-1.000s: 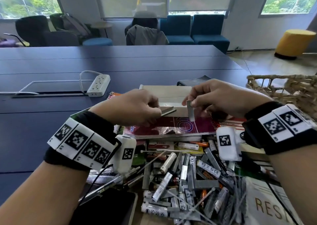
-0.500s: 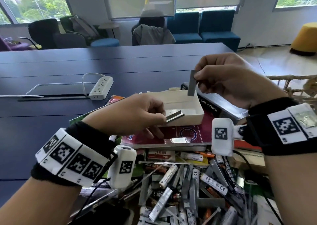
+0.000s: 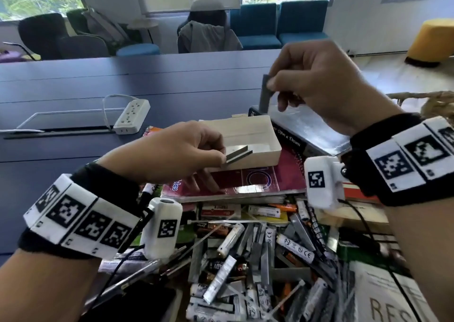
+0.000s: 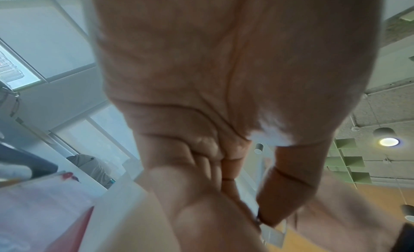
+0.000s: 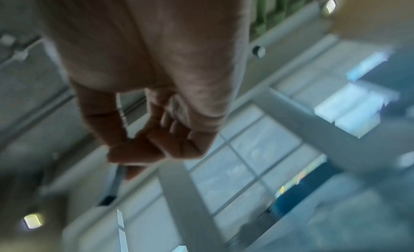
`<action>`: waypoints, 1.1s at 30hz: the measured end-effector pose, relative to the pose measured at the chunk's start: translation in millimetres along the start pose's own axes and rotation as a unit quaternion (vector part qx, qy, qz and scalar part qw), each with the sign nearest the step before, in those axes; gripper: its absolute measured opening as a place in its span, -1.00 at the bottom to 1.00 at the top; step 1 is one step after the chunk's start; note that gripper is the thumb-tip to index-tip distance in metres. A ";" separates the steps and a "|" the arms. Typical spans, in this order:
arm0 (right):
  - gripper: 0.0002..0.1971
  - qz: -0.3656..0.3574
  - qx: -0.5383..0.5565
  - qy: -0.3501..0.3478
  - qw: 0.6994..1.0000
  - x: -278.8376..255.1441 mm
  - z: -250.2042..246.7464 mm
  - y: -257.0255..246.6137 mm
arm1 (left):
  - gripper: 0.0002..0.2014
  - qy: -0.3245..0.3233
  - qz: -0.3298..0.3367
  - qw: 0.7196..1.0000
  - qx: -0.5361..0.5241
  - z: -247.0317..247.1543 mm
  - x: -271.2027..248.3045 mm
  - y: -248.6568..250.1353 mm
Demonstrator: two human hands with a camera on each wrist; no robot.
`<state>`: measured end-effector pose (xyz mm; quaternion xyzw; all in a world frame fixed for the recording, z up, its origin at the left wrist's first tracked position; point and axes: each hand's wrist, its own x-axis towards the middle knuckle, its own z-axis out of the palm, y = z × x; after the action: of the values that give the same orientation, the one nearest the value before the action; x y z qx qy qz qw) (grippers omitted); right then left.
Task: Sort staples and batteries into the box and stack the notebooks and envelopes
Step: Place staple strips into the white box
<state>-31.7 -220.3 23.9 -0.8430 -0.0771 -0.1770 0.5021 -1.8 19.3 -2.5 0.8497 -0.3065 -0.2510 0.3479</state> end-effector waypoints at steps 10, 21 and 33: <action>-0.83 -0.043 0.269 0.114 0.955 2.9 24.5 -56.0 | -0.88 0.068 0.025 0.996 0.046 -10.5 -1.8 -4.6; -0.90 0.099 0.171 0.095 0.976 1.9 57.5 11.6 | -0.88 0.239 0.043 0.970 0.003 -14.6 9.8 -22.0; -0.91 0.090 0.088 0.006 0.992 -10.7 56.7 28.7 | -0.92 0.277 0.064 0.959 0.004 -10.3 15.5 -26.7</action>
<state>-20.2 -184.1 -28.2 -0.7980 -0.0133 -0.1289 0.5885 24.6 28.3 -19.2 0.8659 -0.2530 0.0187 0.4312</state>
